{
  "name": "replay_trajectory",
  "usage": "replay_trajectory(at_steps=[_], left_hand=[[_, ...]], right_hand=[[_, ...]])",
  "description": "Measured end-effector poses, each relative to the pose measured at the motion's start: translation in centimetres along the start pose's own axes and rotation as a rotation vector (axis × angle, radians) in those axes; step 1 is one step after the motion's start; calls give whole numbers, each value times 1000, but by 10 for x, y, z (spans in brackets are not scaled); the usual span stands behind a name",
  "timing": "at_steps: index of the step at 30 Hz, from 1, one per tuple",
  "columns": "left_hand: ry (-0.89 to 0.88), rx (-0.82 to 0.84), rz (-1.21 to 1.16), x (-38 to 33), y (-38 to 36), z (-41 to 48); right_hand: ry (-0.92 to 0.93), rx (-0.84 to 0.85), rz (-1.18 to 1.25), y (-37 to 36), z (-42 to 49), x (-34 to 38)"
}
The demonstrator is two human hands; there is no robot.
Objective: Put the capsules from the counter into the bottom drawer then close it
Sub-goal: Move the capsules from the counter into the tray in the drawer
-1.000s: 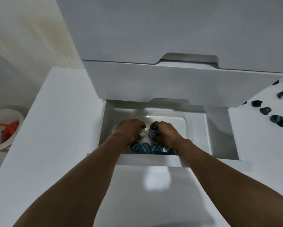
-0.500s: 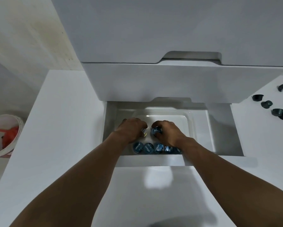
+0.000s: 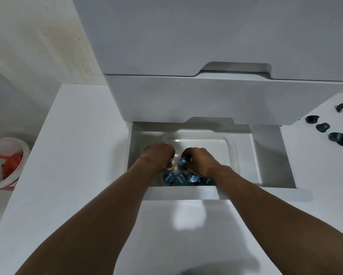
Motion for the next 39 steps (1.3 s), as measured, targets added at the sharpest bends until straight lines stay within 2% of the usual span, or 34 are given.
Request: replay_trajectory(at_steps=[16, 24, 27, 33, 39], left_hand=[[-32, 14, -10, 1, -5, 0], [-58, -8, 11, 1, -8, -1], [-81, -43, 15, 1, -3, -3], [-57, -218, 11, -13, 28, -8], [-76, -504, 48, -66, 76, -29]], right_hand=[[9, 58, -31, -7, -3, 8], [-33, 16, 3, -8, -4, 6], [-80, -43, 65, 1, -10, 8], [-26, -308, -93, 34, -41, 11], [9, -553, -138, 89, -96, 0]])
Point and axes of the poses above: each hand's wrist, its own z-axis towards the middle knuckle, its own y-axis out of the back of the hand, x = y × z, the point moved 2 cm from there along z, towards the middle knuckle, and after that the axes turned 13 degrees about z, right-handed, at the moved point
